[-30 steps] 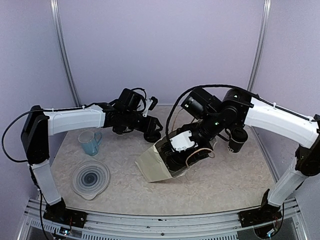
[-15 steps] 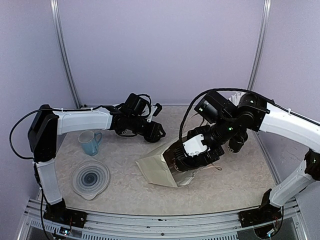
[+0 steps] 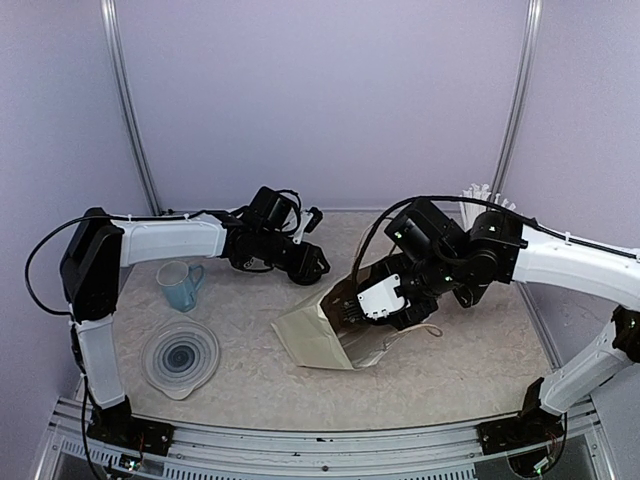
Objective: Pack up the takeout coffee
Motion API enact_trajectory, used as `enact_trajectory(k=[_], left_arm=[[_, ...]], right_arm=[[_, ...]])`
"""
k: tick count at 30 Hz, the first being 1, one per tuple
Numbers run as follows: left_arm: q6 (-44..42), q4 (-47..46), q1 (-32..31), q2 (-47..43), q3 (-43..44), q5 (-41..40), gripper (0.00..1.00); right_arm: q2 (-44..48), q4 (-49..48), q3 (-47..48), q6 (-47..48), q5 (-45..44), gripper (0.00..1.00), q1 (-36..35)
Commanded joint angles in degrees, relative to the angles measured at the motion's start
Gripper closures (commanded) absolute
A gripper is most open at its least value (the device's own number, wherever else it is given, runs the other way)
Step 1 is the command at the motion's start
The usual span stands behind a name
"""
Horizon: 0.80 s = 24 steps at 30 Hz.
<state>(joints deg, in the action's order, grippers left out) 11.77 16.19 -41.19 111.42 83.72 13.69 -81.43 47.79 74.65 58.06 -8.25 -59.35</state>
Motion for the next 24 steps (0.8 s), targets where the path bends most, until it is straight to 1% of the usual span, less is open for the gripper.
enact_trajectory(k=[1,10,15,19,24], left_arm=[[-0.29,1.22,0.14,1.31,2.64,1.61,0.41],[-1.76,3.44,0.01,2.22,4.08,4.03,0.41],[-2.68,4.22,0.51,1.84,4.00,4.05,0.41],[-3.18,4.48,1.53,1.05,3.77,3.84,0.41],[-3.33,3.69,3.18,0.14,2.89,3.87,0.41]], right_arm=[[-0.11,-6.22,-1.72,1.90,-3.64,0.60,-0.11],[-3.14,-11.09,-2.83,4.24,-2.68,0.61,0.29],[-5.06,-7.00,1.42,2.10,0.97,0.60,-0.39],[-5.91,-1.82,6.28,0.88,3.47,0.59,-4.08],[-6.45,1.99,9.18,0.24,3.88,0.59,-11.03]])
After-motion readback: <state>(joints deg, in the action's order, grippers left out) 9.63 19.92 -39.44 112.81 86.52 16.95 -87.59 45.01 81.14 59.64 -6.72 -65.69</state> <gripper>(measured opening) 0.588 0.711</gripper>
